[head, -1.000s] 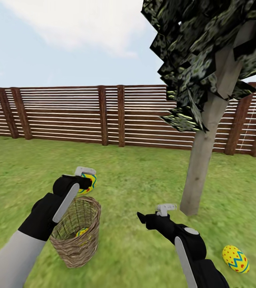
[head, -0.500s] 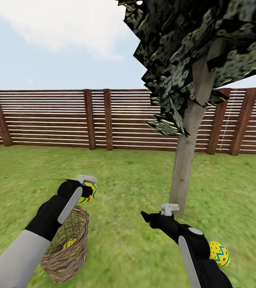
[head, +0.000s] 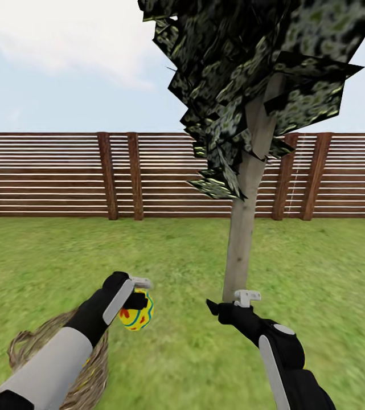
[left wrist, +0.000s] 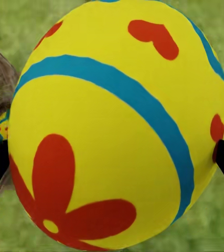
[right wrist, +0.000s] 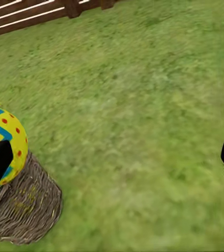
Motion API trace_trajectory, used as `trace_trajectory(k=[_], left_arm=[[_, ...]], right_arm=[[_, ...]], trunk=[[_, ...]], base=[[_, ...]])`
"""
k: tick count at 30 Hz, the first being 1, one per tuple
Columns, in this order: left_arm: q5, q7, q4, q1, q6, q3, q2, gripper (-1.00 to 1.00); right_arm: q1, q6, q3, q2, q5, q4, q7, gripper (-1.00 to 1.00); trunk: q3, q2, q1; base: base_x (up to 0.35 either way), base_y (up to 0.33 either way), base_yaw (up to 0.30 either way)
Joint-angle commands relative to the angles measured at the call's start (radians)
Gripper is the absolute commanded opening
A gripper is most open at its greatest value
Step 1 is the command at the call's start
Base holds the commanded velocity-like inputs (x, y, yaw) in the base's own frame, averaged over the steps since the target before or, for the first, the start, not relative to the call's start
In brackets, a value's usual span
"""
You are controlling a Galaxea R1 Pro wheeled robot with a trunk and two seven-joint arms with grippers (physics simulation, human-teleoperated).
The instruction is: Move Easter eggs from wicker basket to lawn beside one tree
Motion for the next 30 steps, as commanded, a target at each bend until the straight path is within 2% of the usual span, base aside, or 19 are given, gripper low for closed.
trace_trajectory(k=[1,6,9,11,19,23,30], left_arm=[[0.007,0.009,0.032,-0.003,0.003,-0.002,-0.01,-1.0],[0.01,-0.008,0.169,-0.046,0.003,-0.001,-0.036,-1.0],[0.01,-0.032,0.201,-0.056,0.003,-0.002,-0.045,-1.0],[0.009,-0.035,0.203,-0.057,0.003,-0.002,-0.046,-1.0],[0.005,-0.034,0.195,-0.058,0.003,-0.002,-0.046,-1.0],[0.005,-0.034,0.195,-0.058,0.003,-0.002,-0.046,-1.0],[0.005,-0.03,0.192,-0.058,0.003,-0.003,-0.046,-1.0]], right_arm=[[-0.001,0.006,-0.002,0.001,-0.008,-0.001,-0.001,1.0],[-0.001,0.005,-0.001,0.001,-0.008,-0.001,-0.001,1.0],[-0.001,0.006,-0.002,0.001,-0.009,-0.001,-0.001,1.0],[-0.001,0.006,0.0,0.001,-0.01,-0.001,-0.001,1.0],[-0.001,0.006,0.002,0.001,-0.01,-0.001,-0.001,1.0],[-0.001,0.006,0.007,0.001,-0.01,-0.001,-0.001,1.0],[-0.001,0.006,0.006,0.001,-0.01,0.0,-0.001,1.0]], trunk=[[0.003,0.007,-0.004],[0.023,0.042,-0.023],[0.033,0.063,-0.035],[0.039,0.077,-0.042],[0.043,0.077,-0.042],[0.047,0.077,-0.042],[0.048,0.077,-0.042]], base=[[0.0,0.0,-0.224],[0.0,0.0,-0.161],[0.0,0.0,-0.024],[0.0,0.0,-0.005],[-0.057,-0.027,-0.084],[-0.239,-0.154,-0.193],[-0.111,-0.247,-0.033]])
